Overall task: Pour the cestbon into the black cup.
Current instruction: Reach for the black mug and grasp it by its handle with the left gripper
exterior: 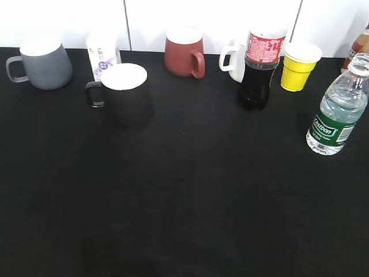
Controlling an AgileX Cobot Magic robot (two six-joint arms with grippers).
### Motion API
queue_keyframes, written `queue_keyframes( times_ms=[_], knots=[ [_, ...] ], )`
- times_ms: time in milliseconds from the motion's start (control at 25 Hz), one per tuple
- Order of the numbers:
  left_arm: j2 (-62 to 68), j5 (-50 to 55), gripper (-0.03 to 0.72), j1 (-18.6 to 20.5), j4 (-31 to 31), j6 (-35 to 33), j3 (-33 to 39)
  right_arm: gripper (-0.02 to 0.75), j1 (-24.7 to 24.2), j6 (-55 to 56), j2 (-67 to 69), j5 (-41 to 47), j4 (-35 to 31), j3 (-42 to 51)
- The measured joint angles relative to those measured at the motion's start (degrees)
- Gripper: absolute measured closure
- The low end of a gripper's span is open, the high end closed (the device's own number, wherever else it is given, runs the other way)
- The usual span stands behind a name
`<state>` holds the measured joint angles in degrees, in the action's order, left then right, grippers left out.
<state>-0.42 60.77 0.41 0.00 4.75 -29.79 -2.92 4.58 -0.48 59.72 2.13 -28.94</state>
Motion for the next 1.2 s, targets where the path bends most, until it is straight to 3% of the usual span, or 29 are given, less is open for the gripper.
queue_keyframes(
  times_ms=[400,520,720,800,920,1040,1120,1200],
  knots=[
    [0.0,-0.5,0.182,0.0,0.0,0.0,-0.4,0.237,0.0,0.0,0.0,0.0,0.0,0.0],
    [3.7,-16.7,0.182,0.0,0.0,-0.9,-2.5,0.237,0.0,0.0,0.0,0.0,0.0,0.0],
    [30.9,-52.8,0.182,-0.2,-3.9,-4.8,-2.5,0.237,0.0,0.0,0.0,0.0,0.0,0.0],
    [41.9,-64.4,0.182,-4.0,-4.8,-4.8,-2.5,0.237,0.0,0.0,0.0,0.0,0.0,0.0],
    [59.4,-80.1,0.182,-13.8,-4.8,-4.8,-2.5,0.237,0.0,0.0,0.0,0.0,0.0,0.0],
    [73.7,-91.1,0.182,-20.6,-5.1,-4.8,-1.5,0.237,0.0,0.0,0.0,0.0,0.0,0.0],
    [81.5,-100.9,0.182,-23.8,-7.4,-4.8,1.9,0.237,0.0,0.0,0.0,0.0,0.0,0.0],
    [88.8,-109.2,0.182,-24.5,-8.3,-4.2,3.8,0.237,0.0,0.0,0.0,0.0,0.0,0.0]
  ],
)
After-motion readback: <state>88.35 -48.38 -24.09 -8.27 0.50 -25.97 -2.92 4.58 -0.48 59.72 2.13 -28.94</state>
